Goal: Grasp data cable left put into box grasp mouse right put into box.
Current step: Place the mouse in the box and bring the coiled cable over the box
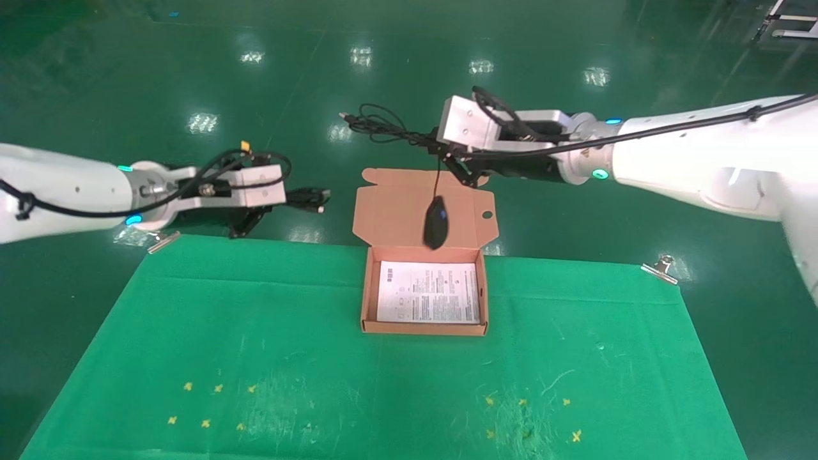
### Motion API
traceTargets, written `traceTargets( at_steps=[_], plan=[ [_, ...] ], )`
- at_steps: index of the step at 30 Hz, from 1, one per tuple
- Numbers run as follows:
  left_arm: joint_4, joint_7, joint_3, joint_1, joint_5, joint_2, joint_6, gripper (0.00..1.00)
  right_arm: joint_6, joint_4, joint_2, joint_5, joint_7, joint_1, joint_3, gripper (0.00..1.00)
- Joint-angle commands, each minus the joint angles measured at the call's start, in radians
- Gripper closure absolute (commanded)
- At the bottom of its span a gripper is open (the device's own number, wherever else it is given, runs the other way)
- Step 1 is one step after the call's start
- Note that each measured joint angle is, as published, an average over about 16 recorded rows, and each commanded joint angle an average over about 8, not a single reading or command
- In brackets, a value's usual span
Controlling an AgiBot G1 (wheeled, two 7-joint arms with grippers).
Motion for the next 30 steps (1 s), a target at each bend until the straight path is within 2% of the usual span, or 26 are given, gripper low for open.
traceTargets(
  at_steps=[1, 18, 30],
  plan=[
    [0.002, -0.016, 0.006, 0.007, 0.015, -0.002, 0.008, 1.00, 0.005, -0.007, -0.006, -0.003, 0.001, -0.010, -0.003, 1.00],
    [-0.100, -0.174, 0.022, 0.038, 0.117, -0.063, 0.093, 1.00, 0.039, -0.084, -0.068, -0.010, -0.026, -0.072, -0.057, 1.00],
    [-0.125, -0.198, 0.022, 0.044, 0.131, -0.068, 0.099, 1.00, 0.061, -0.105, -0.076, 0.034, 0.055, -0.127, -0.135, 1.00]
  ],
)
